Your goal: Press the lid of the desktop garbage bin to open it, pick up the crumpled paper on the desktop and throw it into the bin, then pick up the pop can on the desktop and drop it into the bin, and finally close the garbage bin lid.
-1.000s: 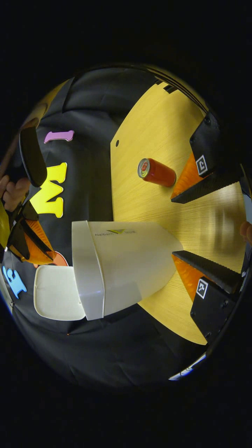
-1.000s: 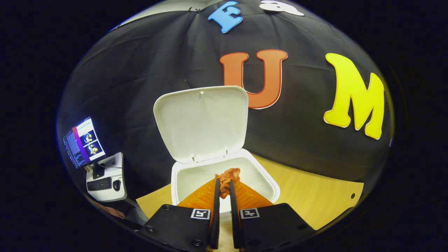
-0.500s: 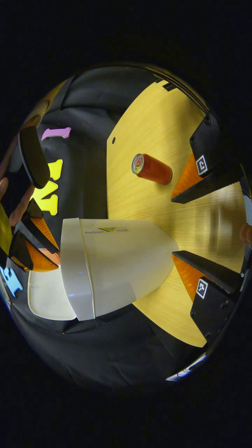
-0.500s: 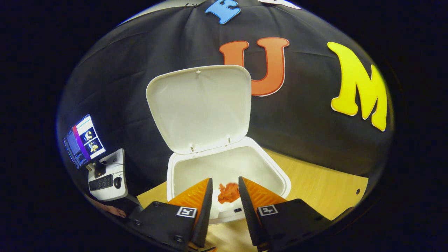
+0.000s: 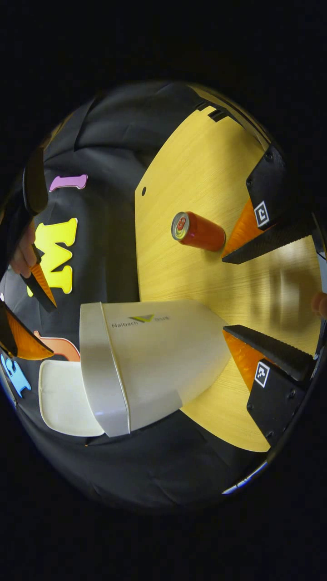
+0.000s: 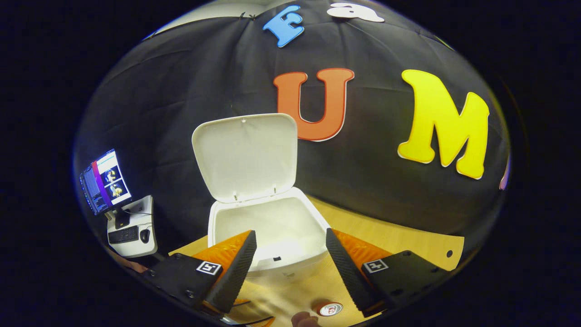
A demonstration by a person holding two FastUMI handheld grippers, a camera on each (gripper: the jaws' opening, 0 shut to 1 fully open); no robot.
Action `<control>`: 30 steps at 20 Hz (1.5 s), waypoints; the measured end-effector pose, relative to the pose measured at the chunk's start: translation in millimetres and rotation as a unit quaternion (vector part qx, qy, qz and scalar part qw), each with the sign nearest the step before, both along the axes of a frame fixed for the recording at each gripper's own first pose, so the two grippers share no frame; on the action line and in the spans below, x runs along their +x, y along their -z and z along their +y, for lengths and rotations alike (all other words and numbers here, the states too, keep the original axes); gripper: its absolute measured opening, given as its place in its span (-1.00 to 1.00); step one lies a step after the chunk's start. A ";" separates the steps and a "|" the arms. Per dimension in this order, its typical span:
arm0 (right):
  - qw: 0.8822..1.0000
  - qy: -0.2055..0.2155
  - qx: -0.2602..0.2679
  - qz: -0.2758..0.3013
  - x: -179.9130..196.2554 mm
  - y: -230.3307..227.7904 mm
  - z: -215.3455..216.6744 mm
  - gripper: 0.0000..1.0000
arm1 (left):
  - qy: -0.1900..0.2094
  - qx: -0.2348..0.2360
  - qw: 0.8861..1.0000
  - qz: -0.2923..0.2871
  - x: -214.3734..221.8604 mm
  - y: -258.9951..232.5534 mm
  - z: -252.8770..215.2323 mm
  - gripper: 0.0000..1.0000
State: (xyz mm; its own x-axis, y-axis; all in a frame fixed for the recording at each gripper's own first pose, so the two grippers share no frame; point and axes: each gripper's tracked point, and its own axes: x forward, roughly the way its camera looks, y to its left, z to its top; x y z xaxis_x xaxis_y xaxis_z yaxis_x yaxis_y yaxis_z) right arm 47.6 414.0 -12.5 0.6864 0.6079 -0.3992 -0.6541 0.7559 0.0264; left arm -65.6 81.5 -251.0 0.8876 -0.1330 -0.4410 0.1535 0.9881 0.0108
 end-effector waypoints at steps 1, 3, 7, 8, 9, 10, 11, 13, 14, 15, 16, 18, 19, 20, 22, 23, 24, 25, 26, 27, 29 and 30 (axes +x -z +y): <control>1.000 0.009 0.002 -0.007 0.4 -6.0 -11.5 0.94 | 0.007 0.001 1.000 0.000 0.1 2.1 -9.1 0.82; 1.000 0.026 0.006 -0.013 0.5 -17.6 -33.5 0.94 | 0.023 0.001 1.000 0.000 3.4 6.4 -27.7 0.82; 0.998 0.056 0.017 -0.023 -7.7 -47.1 -77.8 0.94 | 0.046 0.003 0.999 -0.003 13.9 16.1 -60.3 0.82; 0.998 0.062 0.018 -0.028 -11.1 -57.0 -89.5 0.94 | 0.050 0.001 0.999 -0.003 19.4 20.2 -67.3 0.82; 0.997 0.072 0.020 -0.033 -13.2 -66.2 -102.7 0.94 | 0.055 -0.002 0.998 -0.003 25.0 24.5 -75.1 0.82; 0.996 0.079 0.022 -0.038 -14.7 -75.6 -115.5 0.94 | 0.055 -0.003 0.998 -0.003 29.3 27.7 -80.8 0.82; 0.995 0.086 0.022 -0.042 -17.9 -83.7 -128.3 0.94 | 0.058 -0.005 0.998 -0.002 33.3 30.9 -88.0 0.82; 0.993 0.102 0.026 -0.047 -21.1 -97.5 -155.1 0.94 | 0.063 -0.007 0.998 -0.008 44.3 35.9 -100.6 0.82; 0.992 0.110 0.027 -0.046 -22.0 -101.8 -166.8 0.94 | 0.066 -0.005 0.998 -0.006 49.0 39.4 -104.7 0.82; 0.991 0.120 0.029 -0.044 -22.7 -103.7 -179.1 0.94 | 0.063 0.000 0.998 -0.006 54.3 44.0 -107.0 0.82; 0.990 0.129 0.030 -0.045 -22.5 -105.0 -190.4 0.94 | 0.062 0.004 0.998 -0.004 58.9 48.9 -109.1 0.82; 0.988 0.147 0.023 -0.048 -21.5 -100.8 -212.2 0.94 | 0.062 0.009 0.998 -0.003 67.5 56.6 -113.4 0.82; 0.987 0.155 0.018 -0.048 -22.9 -95.8 -222.0 0.94 | 0.055 0.011 0.998 -0.005 72.7 59.8 -113.7 0.82; 0.985 0.164 0.016 -0.046 -24.0 -90.9 -231.8 0.94 | 0.045 0.013 0.999 -0.006 77.8 62.4 -111.5 0.82; 0.982 0.182 0.013 -0.039 -27.9 -77.0 -249.3 0.89 | 0.027 0.016 1.000 -0.002 84.9 69.7 -110.3 0.82; 0.981 0.190 0.011 -0.036 -29.6 -70.7 -255.0 0.94 | 0.020 0.015 1.000 0.000 88.9 72.9 -109.3 0.82; 0.980 0.196 0.009 -0.032 -30.4 -63.3 -260.8 0.94 | 0.019 0.014 1.000 0.007 91.7 76.8 -110.2 0.82; 0.979 0.201 0.005 -0.029 -31.3 -55.4 -266.4 0.94 | 0.016 0.013 1.000 0.013 93.1 80.5 -110.4 0.80; 0.978 0.205 0.000 -0.026 -33.0 -48.2 -271.6 0.94 | 0.015 0.010 1.000 0.014 94.0 82.2 -110.7 0.77; 0.978 0.208 -0.004 -0.023 -34.5 -41.5 -276.5 0.94 | 0.017 0.008 1.000 0.009 95.2 81.4 -111.5 0.74; 0.977 0.213 -0.011 -0.020 -37.1 -30.2 -283.0 0.94 | 0.022 0.003 1.000 0.008 96.9 80.2 -112.9 0.72; 0.976 0.215 -0.017 -0.018 -38.4 -23.6 -286.6 0.94 | 0.025 0.002 1.000 0.004 97.1 77.6 -113.1 0.71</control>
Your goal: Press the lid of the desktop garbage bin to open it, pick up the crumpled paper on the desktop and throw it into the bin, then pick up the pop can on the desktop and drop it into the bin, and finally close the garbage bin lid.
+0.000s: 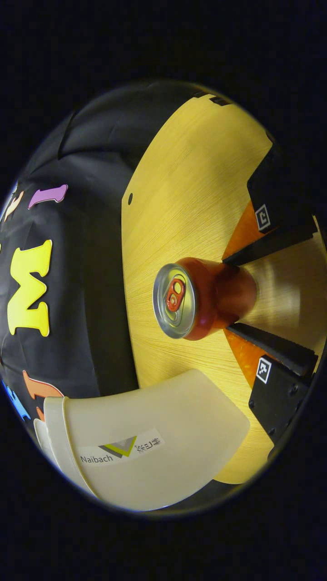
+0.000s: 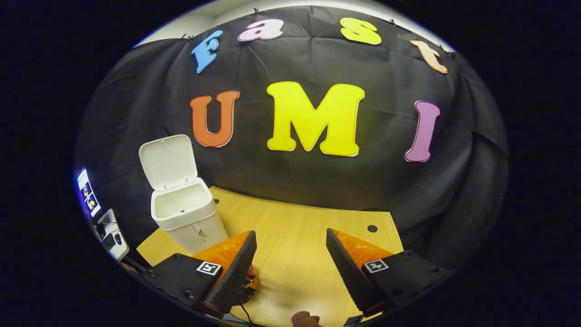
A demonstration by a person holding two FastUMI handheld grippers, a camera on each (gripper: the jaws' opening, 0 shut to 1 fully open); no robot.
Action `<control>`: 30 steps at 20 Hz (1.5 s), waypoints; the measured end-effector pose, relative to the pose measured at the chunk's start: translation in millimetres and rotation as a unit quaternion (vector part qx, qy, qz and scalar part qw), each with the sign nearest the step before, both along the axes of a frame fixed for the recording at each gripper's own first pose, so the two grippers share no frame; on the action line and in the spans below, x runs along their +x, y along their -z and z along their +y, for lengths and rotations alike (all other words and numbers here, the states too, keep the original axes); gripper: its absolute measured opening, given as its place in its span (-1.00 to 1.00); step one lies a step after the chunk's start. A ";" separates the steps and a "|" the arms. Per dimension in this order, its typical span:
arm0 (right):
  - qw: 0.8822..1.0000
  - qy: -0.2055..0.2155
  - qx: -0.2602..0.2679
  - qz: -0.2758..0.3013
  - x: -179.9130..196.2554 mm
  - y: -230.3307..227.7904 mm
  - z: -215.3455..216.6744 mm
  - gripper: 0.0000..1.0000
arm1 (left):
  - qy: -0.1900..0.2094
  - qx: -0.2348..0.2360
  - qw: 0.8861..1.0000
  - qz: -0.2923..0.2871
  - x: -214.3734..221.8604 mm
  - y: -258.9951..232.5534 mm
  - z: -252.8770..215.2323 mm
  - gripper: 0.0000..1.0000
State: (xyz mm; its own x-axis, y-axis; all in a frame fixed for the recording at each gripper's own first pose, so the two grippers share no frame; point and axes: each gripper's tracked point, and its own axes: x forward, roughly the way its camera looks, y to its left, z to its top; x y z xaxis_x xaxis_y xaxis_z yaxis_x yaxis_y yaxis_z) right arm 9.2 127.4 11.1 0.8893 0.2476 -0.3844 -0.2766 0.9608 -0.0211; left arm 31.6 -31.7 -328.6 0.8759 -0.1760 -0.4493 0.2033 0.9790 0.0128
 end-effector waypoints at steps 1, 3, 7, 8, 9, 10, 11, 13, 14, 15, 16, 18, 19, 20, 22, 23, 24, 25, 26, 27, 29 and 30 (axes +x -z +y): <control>1.000 0.003 -0.003 0.004 -0.3 6.5 -3.0 0.94 | 0.005 -0.003 1.000 -0.002 -0.1 -3.7 -2.9 0.70; 1.000 0.007 -0.001 0.015 -1.7 15.8 -7.1 0.94 | 0.009 -0.007 1.000 -0.006 1.4 -11.6 -4.0 0.69; 1.000 0.017 -0.003 0.024 0.5 29.8 -17.0 0.95 | 0.002 -0.014 1.000 -0.018 1.9 -44.2 3.5 0.66; 0.999 0.020 -0.002 0.026 2.4 31.6 -19.8 0.95 | -0.003 -0.012 1.000 -0.022 1.9 -55.6 8.1 0.67; 0.999 0.023 0.000 0.026 6.2 33.6 -22.7 0.94 | -0.005 -0.011 1.000 -0.026 2.6 -67.7 10.9 0.66; 0.999 0.029 0.002 0.025 9.5 35.2 -27.3 0.94 | -0.010 -0.015 0.999 -0.030 2.4 -79.7 14.8 0.66; 0.999 0.033 0.004 0.025 11.9 37.8 -31.0 0.94 | -0.015 -0.019 0.999 -0.033 0.9 -91.6 18.5 0.66; 0.999 0.040 0.009 0.030 15.3 44.2 -36.0 0.94 | -0.030 -0.024 0.999 -0.037 -2.3 -114.3 27.9 0.65; 0.999 0.041 0.011 0.032 17.1 47.4 -37.6 0.94 | -0.037 -0.026 0.998 -0.040 -4.0 -125.8 33.2 0.65; 0.998 0.044 0.012 0.033 19.4 50.9 -38.9 0.94 | -0.045 -0.026 0.998 -0.043 -6.2 -137.7 39.3 0.65; 0.998 0.046 0.013 0.034 21.2 53.6 -40.9 0.95 | -0.053 -0.027 0.997 -0.049 -8.8 -150.0 45.7 0.65; 0.998 0.048 0.014 0.037 24.4 61.8 -41.9 0.95 | -0.068 -0.030 0.995 -0.060 -13.6 -176.6 58.3 0.65; 0.998 0.049 0.014 0.039 25.2 67.1 -42.3 0.95 | -0.073 -0.037 0.995 -0.064 -13.9 -190.3 62.5 0.65; 0.998 0.048 0.011 0.042 26.1 72.0 -41.6 0.94 | -0.085 -0.039 0.993 -0.074 -15.8 -205.4 70.8 0.65; 0.998 0.046 0.008 0.050 27.5 81.9 -40.1 0.95 | -0.101 -0.039 0.990 -0.088 -19.6 -235.2 84.5 0.65; 0.998 0.044 0.008 0.053 28.1 86.5 -38.0 0.94 | -0.113 -0.035 0.989 -0.094 -18.8 -249.1 95.1 0.65; 0.997 0.043 0.006 0.056 29.3 91.0 -36.2 0.94 | -0.123 -0.030 0.987 -0.098 -16.3 -260.2 104.2 0.65; 0.997 0.042 0.006 0.061 29.3 95.6 -34.2 0.95 | -0.134 -0.026 0.986 -0.100 -14.3 -269.1 114.5 0.66; 0.997 0.041 0.008 0.065 29.6 99.8 -31.7 0.95 | -0.146 -0.021 0.984 -0.103 -11.2 -278.9 126.5 0.65; 0.997 0.038 0.011 0.070 29.7 103.4 -28.4 0.95 | -0.156 -0.019 0.982 -0.103 -7.5 -286.2 137.8 0.65; 0.996 0.033 0.014 0.078 30.0 109.9 -22.0 0.95 | -0.179 -0.011 0.978 -0.107 0.2 -297.6 160.4 0.66; 0.996 0.031 0.014 0.080 30.7 111.9 -19.3 0.95 | -0.193 -0.004 0.975 -0.107 3.6 -299.2 173.1 0.65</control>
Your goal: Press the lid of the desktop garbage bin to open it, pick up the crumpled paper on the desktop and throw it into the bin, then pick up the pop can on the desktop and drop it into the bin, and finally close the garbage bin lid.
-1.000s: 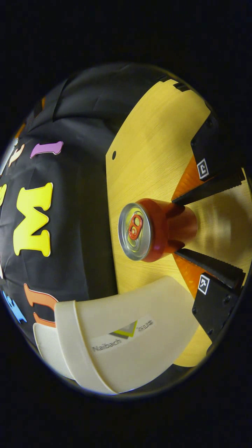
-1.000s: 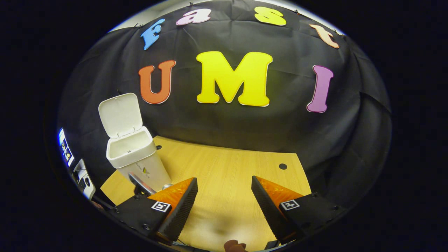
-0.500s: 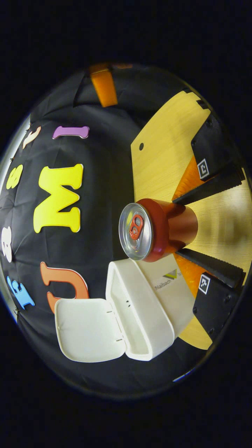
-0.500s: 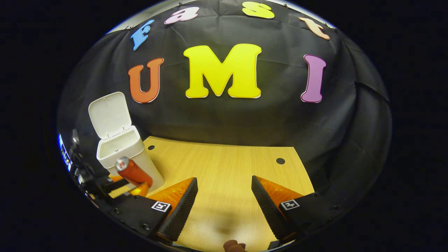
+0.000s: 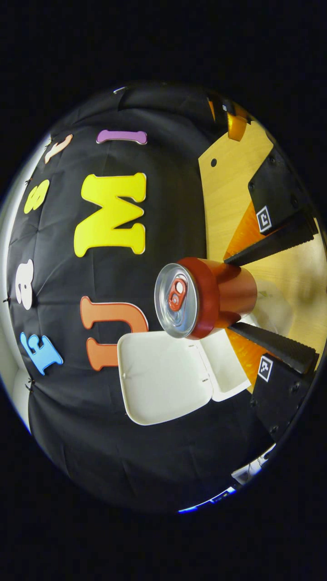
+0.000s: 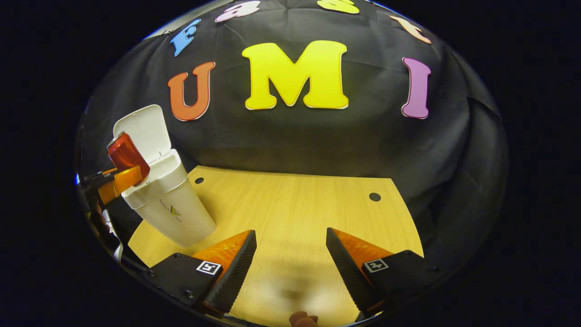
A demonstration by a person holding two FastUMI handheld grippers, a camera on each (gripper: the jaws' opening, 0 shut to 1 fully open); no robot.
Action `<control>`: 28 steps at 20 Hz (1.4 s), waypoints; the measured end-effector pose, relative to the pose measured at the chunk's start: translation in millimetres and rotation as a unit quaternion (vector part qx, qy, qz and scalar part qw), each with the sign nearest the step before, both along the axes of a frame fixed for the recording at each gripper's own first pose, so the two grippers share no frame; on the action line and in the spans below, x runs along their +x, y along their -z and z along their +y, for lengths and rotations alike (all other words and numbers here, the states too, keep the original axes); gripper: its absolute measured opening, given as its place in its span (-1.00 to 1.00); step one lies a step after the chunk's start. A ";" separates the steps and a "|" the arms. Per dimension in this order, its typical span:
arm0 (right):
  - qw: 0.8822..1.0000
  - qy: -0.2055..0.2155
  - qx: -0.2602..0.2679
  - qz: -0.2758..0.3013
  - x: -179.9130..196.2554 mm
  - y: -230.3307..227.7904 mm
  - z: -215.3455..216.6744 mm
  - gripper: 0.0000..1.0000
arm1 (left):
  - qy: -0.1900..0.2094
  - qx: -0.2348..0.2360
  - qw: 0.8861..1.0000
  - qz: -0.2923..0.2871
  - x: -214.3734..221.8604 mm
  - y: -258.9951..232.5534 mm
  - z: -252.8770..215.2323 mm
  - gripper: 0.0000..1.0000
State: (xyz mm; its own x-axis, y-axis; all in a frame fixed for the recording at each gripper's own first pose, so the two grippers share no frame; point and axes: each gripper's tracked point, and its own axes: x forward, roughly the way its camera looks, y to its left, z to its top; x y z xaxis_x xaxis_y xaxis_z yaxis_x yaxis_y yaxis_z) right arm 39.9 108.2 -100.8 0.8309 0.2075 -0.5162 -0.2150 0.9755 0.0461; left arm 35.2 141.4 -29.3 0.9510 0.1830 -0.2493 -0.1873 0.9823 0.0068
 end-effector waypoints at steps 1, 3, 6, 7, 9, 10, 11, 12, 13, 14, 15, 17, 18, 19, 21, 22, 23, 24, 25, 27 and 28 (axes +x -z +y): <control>1.000 -0.003 0.000 0.003 0.2 2.7 2.1 0.95 | -0.014 0.007 1.000 0.000 3.4 -0.9 13.4 0.65; 1.000 -0.005 0.001 0.008 0.9 7.5 4.1 0.95 | -0.039 0.013 0.999 0.008 11.7 1.8 36.6 0.65; 1.000 -0.004 -0.005 0.014 2.5 14.0 2.0 0.94 | -0.063 0.004 0.998 0.020 19.4 15.4 56.4 0.66; 1.000 -0.002 -0.008 0.016 2.9 17.5 1.1 0.94 | -0.067 0.001 0.997 0.023 21.5 19.9 59.9 0.65; 1.000 0.000 -0.013 0.026 2.0 26.4 -2.1 0.94 | -0.077 -0.006 0.997 0.031 25.4 27.1 65.9 0.65; 0.999 -0.001 -0.013 0.033 0.7 30.5 -1.9 0.89 | -0.085 -0.007 0.996 0.039 25.0 31.6 68.9 0.66; 0.999 -0.004 -0.012 0.039 -0.7 34.1 -1.2 0.94 | -0.090 -0.008 0.995 0.044 24.9 35.2 71.0 0.68; 0.999 -0.007 -0.012 0.042 -1.8 36.0 -0.6 0.95 | -0.095 -0.007 0.994 0.048 24.3 37.0 72.4 0.69; 0.999 -0.008 -0.013 0.043 -1.9 37.6 0.1 0.95 | -0.095 -0.008 0.994 0.048 24.0 35.7 72.3 0.70; 0.999 -0.008 -0.013 0.042 -1.2 36.6 -1.2 0.95 | -0.093 -0.009 0.995 0.047 24.2 34.2 70.1 0.84; 0.999 -0.008 -0.012 0.040 -1.1 35.7 -2.0 0.95 | -0.092 -0.009 0.995 0.045 24.0 33.2 69.5 0.71; 0.999 -0.008 -0.016 0.039 -0.1 37.1 -5.5 0.95 | -0.094 -0.006 0.995 0.045 23.7 31.0 67.7 0.71; 0.999 -0.009 -0.015 0.042 -0.7 38.4 -5.5 0.95 | -0.099 -0.002 0.994 0.045 23.5 28.7 68.7 0.71; 0.999 -0.010 -0.014 0.044 -1.2 39.9 -5.9 0.95 | -0.100 0.001 0.994 0.042 23.5 25.5 67.9 0.72; 0.999 -0.014 -0.014 0.047 -2.4 41.3 -6.1 0.95 | -0.099 0.004 0.995 0.032 24.0 16.8 64.0 0.77; 0.999 -0.017 -0.014 0.048 -3.6 41.6 -6.2 0.95 | -0.099 0.005 0.995 0.029 24.4 11.9 63.1 0.78; 0.999 -0.018 -0.015 0.048 -4.1 42.2 -6.9 0.95 | -0.102 0.007 0.994 0.025 23.6 5.9 64.2 0.81; 0.999 -0.020 -0.015 0.048 -4.8 42.9 -7.7 0.94 | -0.104 0.007 0.994 0.019 24.2 -3.5 64.9 0.82; 0.998 -0.022 -0.015 0.048 -4.7 43.0 -8.0 0.94 | -0.109 0.006 0.994 0.010 25.9 -14.6 66.8 0.82; 0.998 -0.023 -0.012 0.051 -4.2 44.0 -8.9 0.94 | -0.117 0.007 0.993 -0.008 30.6 -39.3 71.4 0.82; 0.998 -0.024 -0.011 0.052 -3.9 44.4 -9.4 0.96 | -0.125 0.010 0.992 -0.018 31.9 -51.0 74.1 0.82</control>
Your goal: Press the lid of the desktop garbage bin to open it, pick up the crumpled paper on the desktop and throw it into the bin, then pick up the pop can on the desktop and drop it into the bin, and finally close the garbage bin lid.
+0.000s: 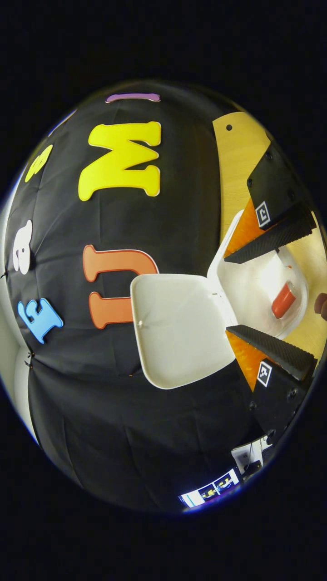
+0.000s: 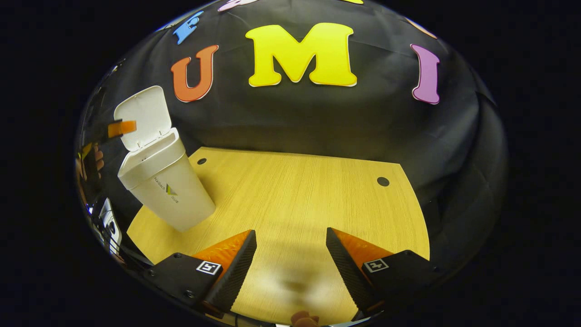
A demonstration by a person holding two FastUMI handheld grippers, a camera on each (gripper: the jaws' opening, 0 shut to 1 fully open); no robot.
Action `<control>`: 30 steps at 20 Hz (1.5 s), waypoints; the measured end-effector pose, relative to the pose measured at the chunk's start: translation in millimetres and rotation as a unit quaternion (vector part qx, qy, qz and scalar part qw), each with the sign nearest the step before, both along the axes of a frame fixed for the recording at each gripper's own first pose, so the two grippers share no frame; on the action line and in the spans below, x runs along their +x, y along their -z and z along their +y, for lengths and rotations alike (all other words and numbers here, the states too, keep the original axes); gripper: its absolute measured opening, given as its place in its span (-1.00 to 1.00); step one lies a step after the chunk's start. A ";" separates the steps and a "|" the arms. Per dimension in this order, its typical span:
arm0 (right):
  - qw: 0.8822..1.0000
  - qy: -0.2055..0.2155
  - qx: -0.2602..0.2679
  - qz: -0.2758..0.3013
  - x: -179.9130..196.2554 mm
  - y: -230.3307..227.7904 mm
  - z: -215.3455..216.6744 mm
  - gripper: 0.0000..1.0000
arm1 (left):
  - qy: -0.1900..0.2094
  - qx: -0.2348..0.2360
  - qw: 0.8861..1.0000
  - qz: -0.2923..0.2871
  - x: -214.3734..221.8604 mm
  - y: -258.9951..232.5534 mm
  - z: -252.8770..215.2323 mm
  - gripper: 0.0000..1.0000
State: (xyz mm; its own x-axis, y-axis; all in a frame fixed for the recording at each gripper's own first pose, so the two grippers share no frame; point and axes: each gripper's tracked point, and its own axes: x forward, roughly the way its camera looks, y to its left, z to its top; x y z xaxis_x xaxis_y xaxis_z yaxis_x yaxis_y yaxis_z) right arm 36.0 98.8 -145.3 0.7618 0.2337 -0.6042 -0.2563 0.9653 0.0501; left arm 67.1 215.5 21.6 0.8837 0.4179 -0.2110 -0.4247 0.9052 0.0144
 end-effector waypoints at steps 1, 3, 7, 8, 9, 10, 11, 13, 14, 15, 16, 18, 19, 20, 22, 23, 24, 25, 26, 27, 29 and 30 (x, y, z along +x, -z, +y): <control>1.000 -0.001 0.002 0.001 0.4 0.8 0.2 0.96 | 0.000 0.005 1.000 -0.008 3.5 -12.6 1.7 0.81; 1.000 -0.003 0.005 0.002 2.0 1.1 0.1 0.95 | 0.001 0.022 0.999 -0.032 8.4 -42.1 3.7 0.82; 1.000 -0.009 0.006 0.004 4.1 3.0 0.4 0.95 | -0.017 0.061 0.995 -0.079 23.9 -107.0 28.1 0.80; 1.000 -0.009 0.008 0.004 5.4 2.2 0.3 0.96 | -0.026 0.061 0.994 -0.086 27.7 -118.2 36.6 0.80; 1.000 -0.008 0.008 0.005 6.5 2.9 0.2 0.96 | -0.032 0.060 0.993 -0.092 34.0 -128.0 44.1 0.80; 1.000 -0.007 0.009 0.006 7.5 3.5 -0.9 0.89 | -0.042 0.058 0.993 -0.096 39.3 -134.3 52.3 0.80; 1.000 -0.007 0.009 0.007 9.2 4.2 -1.0 0.89 | -0.046 0.053 0.993 -0.098 46.3 -139.7 60.5 0.80; 1.000 -0.007 0.006 0.008 10.8 5.8 -1.8 0.94 | -0.061 0.036 0.993 -0.093 59.4 -139.3 81.0 0.80; 1.000 -0.007 0.006 0.009 11.2 6.6 -1.5 0.94 | -0.073 0.025 0.994 -0.083 62.2 -126.9 94.6 0.80; 1.000 -0.008 0.006 0.011 12.3 8.7 -0.8 0.95 | -0.078 0.014 0.994 -0.073 68.4 -118.7 101.3 0.80; 1.000 -0.009 0.005 0.012 13.2 9.8 0.0 0.96 | -0.082 0.007 0.995 -0.064 74.1 -109.3 105.5 0.80; 1.000 -0.013 0.003 0.013 14.7 10.0 1.7 0.95 | -0.087 -0.017 0.995 -0.035 81.8 -86.0 109.6 0.80; 1.000 -0.014 0.002 0.012 16.2 9.8 2.7 0.90 | -0.088 -0.035 0.995 -0.035 81.8 -78.3 108.8 0.82; 1.000 -0.016 0.002 0.010 17.2 8.9 3.4 0.89 | -0.089 -0.039 0.994 -0.047 82.9 -80.2 113.3 0.82; 1.000 -0.018 0.002 0.010 16.9 9.9 3.3 0.90 | -0.088 -0.043 0.994 -0.042 78.8 -79.8 106.6 0.82; 1.000 -0.019 0.003 0.011 15.9 10.8 2.7 0.95 | -0.087 -0.048 0.994 -0.042 79.4 -79.0 102.4 0.84; 1.000 -0.020 0.003 0.012 14.8 12.2 1.5 0.90 | -0.086 -0.054 0.994 -0.040 77.6 -81.6 90.3 0.84; 1.000 -0.023 0.002 0.013 14.3 13.8 0.6 0.96 | -0.083 -0.058 0.994 -0.040 74.2 -79.3 83.2 0.84; 1.000 -0.024 0.001 0.015 12.4 14.1 -1.1 0.95 | -0.080 -0.062 0.994 -0.037 69.9 -77.0 76.2 0.84; 1.000 -0.026 0.004 0.015 11.0 15.7 -1.4 0.96 | -0.078 -0.063 0.994 -0.039 66.2 -75.2 70.2 0.84; 0.999 -0.029 0.004 0.013 8.7 15.2 -3.4 0.90 | -0.071 -0.068 0.994 -0.038 56.7 -68.1 53.5 0.84; 0.999 -0.032 0.003 0.011 6.6 15.0 -4.7 0.96 | -0.071 -0.068 0.994 -0.039 51.1 -63.9 45.7 0.84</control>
